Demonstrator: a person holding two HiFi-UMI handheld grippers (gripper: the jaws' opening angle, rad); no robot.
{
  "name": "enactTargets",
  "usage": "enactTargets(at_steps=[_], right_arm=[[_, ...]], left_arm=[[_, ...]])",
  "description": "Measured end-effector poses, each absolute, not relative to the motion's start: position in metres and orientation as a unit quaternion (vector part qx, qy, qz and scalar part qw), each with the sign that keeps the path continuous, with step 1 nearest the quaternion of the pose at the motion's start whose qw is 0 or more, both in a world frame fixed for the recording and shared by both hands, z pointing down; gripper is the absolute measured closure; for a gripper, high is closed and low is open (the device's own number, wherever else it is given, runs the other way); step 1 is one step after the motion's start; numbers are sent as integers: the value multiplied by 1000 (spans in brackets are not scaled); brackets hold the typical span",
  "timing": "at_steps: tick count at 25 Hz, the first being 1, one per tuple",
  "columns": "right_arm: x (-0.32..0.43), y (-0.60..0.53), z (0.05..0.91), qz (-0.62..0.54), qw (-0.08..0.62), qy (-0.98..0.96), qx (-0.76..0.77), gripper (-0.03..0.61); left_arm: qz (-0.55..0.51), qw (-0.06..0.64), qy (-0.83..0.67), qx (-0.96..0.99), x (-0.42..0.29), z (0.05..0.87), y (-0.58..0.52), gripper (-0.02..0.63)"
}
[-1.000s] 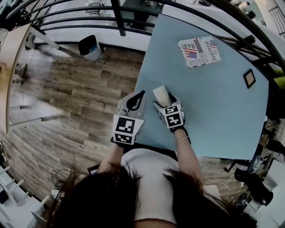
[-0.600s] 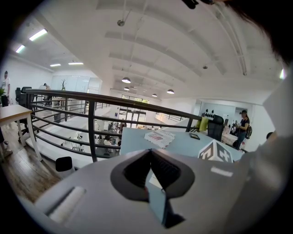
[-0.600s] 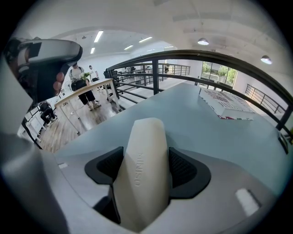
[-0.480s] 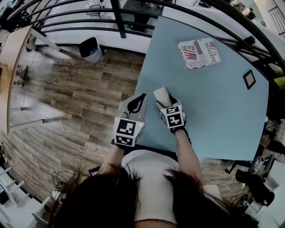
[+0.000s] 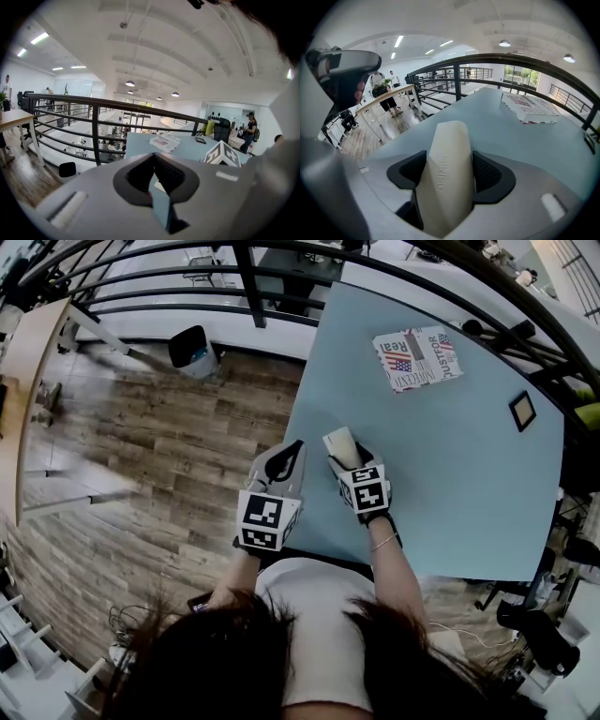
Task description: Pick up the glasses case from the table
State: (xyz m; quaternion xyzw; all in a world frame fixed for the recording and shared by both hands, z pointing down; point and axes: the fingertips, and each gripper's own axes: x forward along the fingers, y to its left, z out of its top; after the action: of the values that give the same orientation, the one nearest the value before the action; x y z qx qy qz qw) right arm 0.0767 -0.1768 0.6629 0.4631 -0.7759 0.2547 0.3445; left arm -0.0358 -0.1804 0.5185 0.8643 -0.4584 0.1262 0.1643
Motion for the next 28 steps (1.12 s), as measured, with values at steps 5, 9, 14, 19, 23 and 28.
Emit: enactTargets(at_steps=[5,9,14,19,23,28], right_arm=[[79,-177,654,252,335,-776,472,268],[82,-179,643,242,327,-778,479,268],[88,-180,626,220,321,-780,491,268],[95,-181,609,194,313,-780,506,268],[105,-182,594,175,312,-775,520,268],[121,-185,572,159,294,-770,543,268]], left_arm=[[125,159,-458,866,-36,513,-179,555],[123,153,-455,868,-32,507,-180,555],[121,144,-448,874,-23,500,-177,555],[117,134,-442,879,-17,491,-176,555],[114,124,-436,884,-11,483,-176,555],[108,111,-431,889,-5,471,-178,555]])
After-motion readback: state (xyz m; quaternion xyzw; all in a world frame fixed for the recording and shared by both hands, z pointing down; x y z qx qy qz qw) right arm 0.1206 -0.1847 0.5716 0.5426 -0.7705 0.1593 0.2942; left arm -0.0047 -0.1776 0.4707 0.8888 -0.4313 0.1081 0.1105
